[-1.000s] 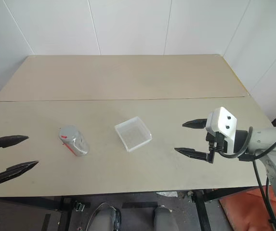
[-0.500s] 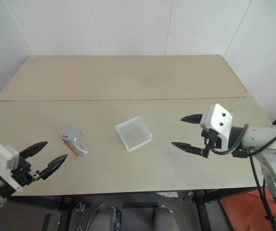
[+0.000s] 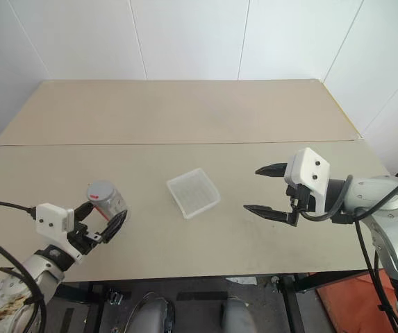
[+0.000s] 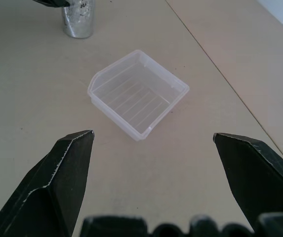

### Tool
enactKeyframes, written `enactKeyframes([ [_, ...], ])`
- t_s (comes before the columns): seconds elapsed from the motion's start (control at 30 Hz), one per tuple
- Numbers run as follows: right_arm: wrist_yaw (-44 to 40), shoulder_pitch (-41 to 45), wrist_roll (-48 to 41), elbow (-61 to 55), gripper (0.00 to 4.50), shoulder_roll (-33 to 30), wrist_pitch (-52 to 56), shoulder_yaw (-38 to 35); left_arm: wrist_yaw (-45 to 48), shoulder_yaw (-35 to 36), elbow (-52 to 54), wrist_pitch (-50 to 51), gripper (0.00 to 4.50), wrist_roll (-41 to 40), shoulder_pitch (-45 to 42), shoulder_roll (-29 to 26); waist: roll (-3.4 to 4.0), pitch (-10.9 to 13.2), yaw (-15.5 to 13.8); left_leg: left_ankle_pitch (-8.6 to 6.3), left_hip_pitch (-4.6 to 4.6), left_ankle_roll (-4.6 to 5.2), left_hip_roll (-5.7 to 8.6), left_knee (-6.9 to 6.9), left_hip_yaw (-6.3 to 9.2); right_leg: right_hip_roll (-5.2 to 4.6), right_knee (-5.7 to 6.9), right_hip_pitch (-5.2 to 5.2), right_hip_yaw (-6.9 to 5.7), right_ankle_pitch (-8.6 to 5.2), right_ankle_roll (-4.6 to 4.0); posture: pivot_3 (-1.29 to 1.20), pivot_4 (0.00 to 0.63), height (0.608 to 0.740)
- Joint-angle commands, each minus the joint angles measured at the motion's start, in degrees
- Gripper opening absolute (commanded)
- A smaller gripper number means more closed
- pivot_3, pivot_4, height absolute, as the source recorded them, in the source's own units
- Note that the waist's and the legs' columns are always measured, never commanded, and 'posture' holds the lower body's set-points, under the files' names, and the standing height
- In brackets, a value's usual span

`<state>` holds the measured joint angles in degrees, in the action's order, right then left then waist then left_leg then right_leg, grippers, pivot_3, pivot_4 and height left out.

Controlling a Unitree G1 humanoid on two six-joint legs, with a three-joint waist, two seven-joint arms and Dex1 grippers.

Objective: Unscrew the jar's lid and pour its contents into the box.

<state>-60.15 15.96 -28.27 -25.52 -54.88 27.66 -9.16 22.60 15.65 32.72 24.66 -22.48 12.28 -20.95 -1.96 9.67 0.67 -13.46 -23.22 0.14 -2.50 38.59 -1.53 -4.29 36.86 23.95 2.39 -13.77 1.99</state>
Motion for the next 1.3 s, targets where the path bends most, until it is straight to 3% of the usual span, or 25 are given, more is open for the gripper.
enactKeyframes([
  [0.03,-0.2,0.2,-0.6,-1.9,4.5,-0.7,-1.6,-2.1,-1.0,-0.8,-2.3,-3.9,4.47,1.8,-1.9,0.9,0.0,0.0,0.0,0.0,-0.01,0.0,0.0,0.0,0.0,0.0,0.0,0.01,0.0,0.0,0.0,0.0,0.15,0.74],
  [0.3,0.0,-0.8,-0.7,-3.1,4.5,-0.8,-1.3,-3.2,-0.5,-2.1,-9.1,-10.3,4.47,4.2,-6.0,1.9,0.0,0.0,0.0,0.0,-0.01,0.0,0.0,0.01,0.01,0.0,0.02,0.0,-0.01,0.0,0.0,0.0,0.15,0.74],
  [0.4,0.2,-1.1,-1.0,-3.6,4.5,-0.9,-1.0,-3.5,-0.3,-2.5,-10.4,-11.9,3.83,4.5,-6.5,2.1,0.0,0.0,0.0,0.0,-0.02,0.0,0.0,0.01,0.01,-0.01,0.02,0.02,-0.01,0.0,0.0,0.0,0.15,0.74],
  [0.6,1.2,-1.9,-1.1,-4.8,4.5,-0.6,-0.4,-4.1,0.5,-3.7,-12.3,-14.6,1.91,5.6,-7.4,1.7,0.0,0.0,0.0,0.0,-0.01,0.0,0.0,0.02,0.01,-0.01,0.03,0.01,-0.01,0.0,0.01,0.0,0.15,0.74],
  [0.77,3.3,0.0,-1.5,-5.3,4.5,1.3,-0.4,-2.9,3.3,-3.1,-9.3,-11.4,1.91,3.0,-10.6,-2.2,0.0,0.0,0.0,0.0,-0.02,0.0,-0.01,0.02,0.01,0.0,0.04,0.01,-0.01,0.0,0.01,0.0,0.15,0.74],
  [0.9,6.8,8.8,-2.1,-3.5,4.5,6.7,1.9,2.2,13.0,1.2,-6.5,0.0,1.91,-10.9,-16.5,-12.7,0.0,0.0,0.5,0.01,-0.01,-0.01,-0.06,0.07,0.01,0.07,0.19,0.09,0.01,0.0,0.01,0.0,0.15,0.74],
  [1.03,10.7,18.7,-3.3,-0.2,4.5,13.5,6.9,7.9,27.2,1.5,-12.1,4.5,1.91,-19.0,-23.3,-22.1,0.01,0.0,0.6,0.0,-0.03,-0.01,-0.08,0.01,0.0,0.08,0.15,0.16,0.01,-0.01,0.01,0.0,0.15,0.74],
  [1.17,11.0,25.3,-5.5,3.4,4.5,19.0,10.3,10.9,36.7,-3.0,-18.4,5.5,1.91,-20.7,-31.6,-24.4,0.02,0.0,0.1,0.01,-0.07,-0.01,-0.06,0.01,0.01,0.08,0.15,0.18,-0.01,-0.01,0.0,0.0,0.15,0.74],
  [1.3,11.7,30.0,-5.6,5.9,4.5,23.9,12.7,13.9,42.6,-8.9,-25.3,4.5,1.91,-18.7,-40.5,-22.3,0.02,0.0,-0.2,0.01,-0.14,-0.01,-0.03,0.05,0.03,0.05,0.13,0.17,-0.06,0.0,0.0,0.0,0.15,0.74],
])
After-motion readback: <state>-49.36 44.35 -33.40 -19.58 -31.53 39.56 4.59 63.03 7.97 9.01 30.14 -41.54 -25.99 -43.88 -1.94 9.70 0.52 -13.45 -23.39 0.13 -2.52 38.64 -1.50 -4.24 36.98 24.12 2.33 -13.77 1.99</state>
